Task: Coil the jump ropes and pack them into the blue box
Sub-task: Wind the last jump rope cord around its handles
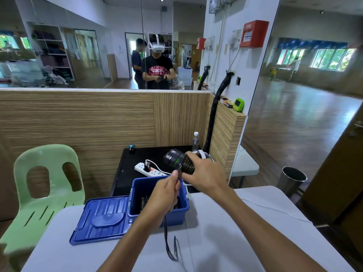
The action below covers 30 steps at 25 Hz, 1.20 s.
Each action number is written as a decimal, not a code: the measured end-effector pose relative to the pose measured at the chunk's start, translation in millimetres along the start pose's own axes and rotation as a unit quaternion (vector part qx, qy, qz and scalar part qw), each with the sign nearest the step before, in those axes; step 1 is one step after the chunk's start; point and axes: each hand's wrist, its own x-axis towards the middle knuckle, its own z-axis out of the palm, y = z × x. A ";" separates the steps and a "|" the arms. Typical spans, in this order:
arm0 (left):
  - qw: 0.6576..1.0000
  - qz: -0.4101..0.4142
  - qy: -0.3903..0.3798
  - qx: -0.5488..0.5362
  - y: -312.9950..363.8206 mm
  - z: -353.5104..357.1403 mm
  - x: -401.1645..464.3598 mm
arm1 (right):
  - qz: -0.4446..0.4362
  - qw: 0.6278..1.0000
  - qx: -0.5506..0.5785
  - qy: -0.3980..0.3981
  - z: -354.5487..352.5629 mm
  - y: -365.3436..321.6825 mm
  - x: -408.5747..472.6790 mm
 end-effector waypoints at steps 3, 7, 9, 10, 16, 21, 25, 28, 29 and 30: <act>1.000 -0.012 0.003 -0.023 -30.2 -7.8 -7.0 | -0.033 0.999 0.005 0.005 -2.1 6.1 0.8; 0.998 0.049 0.028 0.014 -50.3 -17.6 12.2 | -0.090 0.993 0.059 -0.040 -6.9 -0.6 -10.5; 0.995 0.076 0.030 0.064 -65.2 -24.2 29.0 | -0.133 0.987 0.061 -0.073 -11.8 -1.9 -13.9; 0.991 0.087 0.032 0.094 -73.5 -27.1 37.2 | -0.148 0.984 0.062 -0.082 -13.1 -2.4 -14.6; 0.977 0.186 0.000 0.102 -63.6 -32.7 61.2 | -0.146 0.973 0.126 -0.124 -11.0 1.0 -23.2; 0.923 0.213 -0.072 0.311 -18.3 -47.9 78.7 | -0.200 0.956 0.125 -0.176 -20.6 1.4 -30.2; 0.741 0.283 -0.118 0.597 29.4 -52.0 77.1 | -0.219 0.959 0.023 -0.178 -24.2 -7.5 -34.1; 0.667 0.279 -0.110 0.681 55.7 -52.3 66.6 | -0.203 0.966 0.000 -0.163 -18.0 -10.8 -33.0; 0.622 0.300 -0.107 0.715 61.4 -50.8 62.2 | -0.205 0.966 -0.013 -0.156 -15.8 -11.6 -31.6; 0.575 0.314 -0.105 0.748 65.7 -48.1 57.0 | -0.210 0.965 -0.034 -0.155 -14.4 -13.4 -30.1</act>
